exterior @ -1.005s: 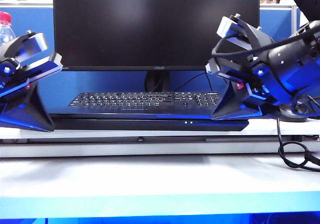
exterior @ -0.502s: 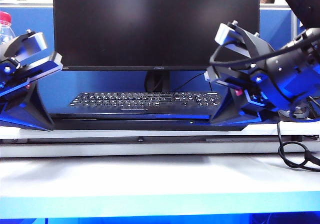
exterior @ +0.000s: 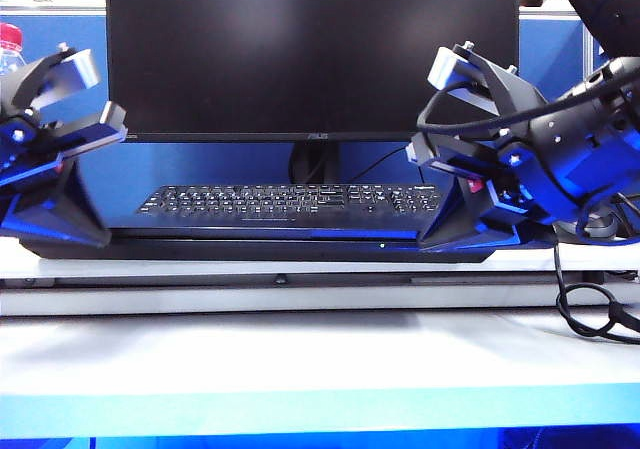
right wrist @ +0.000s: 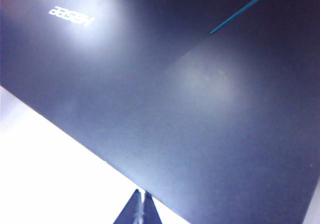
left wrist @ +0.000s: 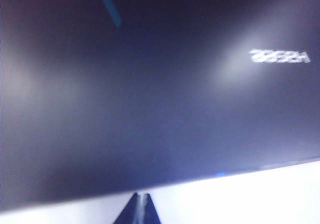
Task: Open the lid of the black laptop.
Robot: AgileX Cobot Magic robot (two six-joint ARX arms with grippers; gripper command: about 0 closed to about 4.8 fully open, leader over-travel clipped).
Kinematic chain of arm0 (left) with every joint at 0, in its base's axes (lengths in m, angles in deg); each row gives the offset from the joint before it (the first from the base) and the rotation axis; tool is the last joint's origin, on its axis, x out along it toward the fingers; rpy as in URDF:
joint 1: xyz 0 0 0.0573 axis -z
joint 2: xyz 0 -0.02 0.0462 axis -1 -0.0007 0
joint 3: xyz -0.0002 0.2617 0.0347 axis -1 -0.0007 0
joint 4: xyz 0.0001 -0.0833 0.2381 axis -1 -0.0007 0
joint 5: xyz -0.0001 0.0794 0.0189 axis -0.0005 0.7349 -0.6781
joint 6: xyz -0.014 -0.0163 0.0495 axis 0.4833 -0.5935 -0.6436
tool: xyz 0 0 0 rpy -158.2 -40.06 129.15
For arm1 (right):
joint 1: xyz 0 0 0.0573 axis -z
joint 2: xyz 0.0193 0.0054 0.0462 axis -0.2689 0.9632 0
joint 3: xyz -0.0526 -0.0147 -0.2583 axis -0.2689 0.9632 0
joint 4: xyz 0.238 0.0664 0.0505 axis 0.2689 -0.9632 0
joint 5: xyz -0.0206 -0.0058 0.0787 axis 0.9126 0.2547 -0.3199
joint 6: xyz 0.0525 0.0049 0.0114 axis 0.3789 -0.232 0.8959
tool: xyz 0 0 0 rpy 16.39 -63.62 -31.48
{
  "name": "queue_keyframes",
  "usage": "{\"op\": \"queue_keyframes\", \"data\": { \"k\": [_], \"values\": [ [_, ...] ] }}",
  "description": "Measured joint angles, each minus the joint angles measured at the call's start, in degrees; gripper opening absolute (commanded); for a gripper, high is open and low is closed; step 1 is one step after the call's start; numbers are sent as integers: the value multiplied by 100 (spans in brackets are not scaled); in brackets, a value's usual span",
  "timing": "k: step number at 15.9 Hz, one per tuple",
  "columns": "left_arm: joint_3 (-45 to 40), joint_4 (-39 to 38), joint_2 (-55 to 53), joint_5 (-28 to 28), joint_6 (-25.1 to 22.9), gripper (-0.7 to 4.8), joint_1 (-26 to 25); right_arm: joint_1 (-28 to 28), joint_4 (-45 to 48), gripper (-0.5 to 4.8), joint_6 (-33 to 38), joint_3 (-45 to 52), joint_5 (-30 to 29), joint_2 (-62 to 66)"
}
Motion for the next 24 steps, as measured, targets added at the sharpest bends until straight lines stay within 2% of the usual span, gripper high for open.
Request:
{"op": "queue_keyframes", "data": {
  "k": [4, 10, 14, 24],
  "values": [
    [0, 44, -2, -302, -166, 20, 0, 0, 2, 10, 0, 0, 0, 0],
    [0, 138, -57, -337, -302, 20, 0, 0, 17, 10, -2, 0, 0, 2],
    [0, 136, -380, -339, -293, 20, 0, 0, 35, 10, -2, 0, -2, 7],
    [0, 409, -385, -374, -164, 20, 0, 0, 35, 10, -2, 0, -2, 7]
  ]
}}
